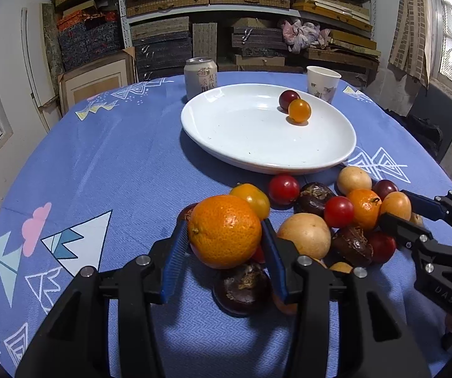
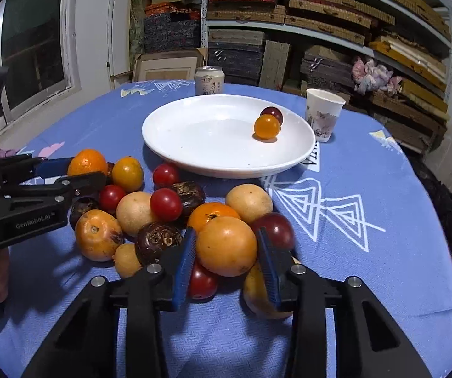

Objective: Organize fruits
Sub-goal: 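Grasp the large orange with the left tool while the right tool grasps a yellow-orange fruit, then lift both held fruits and carry them over the white plate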

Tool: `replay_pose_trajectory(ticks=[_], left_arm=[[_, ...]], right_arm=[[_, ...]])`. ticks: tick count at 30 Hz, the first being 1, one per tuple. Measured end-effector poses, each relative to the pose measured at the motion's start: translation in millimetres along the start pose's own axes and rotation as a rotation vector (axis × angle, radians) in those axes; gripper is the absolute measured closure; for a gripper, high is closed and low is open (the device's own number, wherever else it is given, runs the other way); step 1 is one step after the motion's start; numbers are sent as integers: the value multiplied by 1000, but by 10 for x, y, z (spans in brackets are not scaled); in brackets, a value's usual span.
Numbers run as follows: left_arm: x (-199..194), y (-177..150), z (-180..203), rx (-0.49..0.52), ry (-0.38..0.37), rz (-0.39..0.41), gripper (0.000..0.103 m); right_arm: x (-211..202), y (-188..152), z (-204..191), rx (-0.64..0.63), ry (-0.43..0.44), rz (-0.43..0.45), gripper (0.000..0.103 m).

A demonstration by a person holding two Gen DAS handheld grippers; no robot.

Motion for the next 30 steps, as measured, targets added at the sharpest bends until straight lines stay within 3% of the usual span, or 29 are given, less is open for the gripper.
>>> replay_pose_trajectory(ticks=[17, 25, 30], left_arm=[[-254, 182, -71, -11, 75, 102, 57], [-134, 572, -4, 27, 107, 103, 57], [43, 822, 9, 16, 108, 94, 57]], right_arm=[[-183, 150, 219, 133, 83, 51, 63], [-186, 683, 373, 167, 98, 67, 63], [63, 961, 399, 179, 101, 40, 63]])
Point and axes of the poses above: each gripper's, at about its wrist camera, not at the fingertips, and x roughly the way its jaws point, z to its right, y to its top, the point moved 10 cm from there along x, roughly the way its jaws point, and after that the axes turned 10 degrees about -z, right-handed, at the moved point
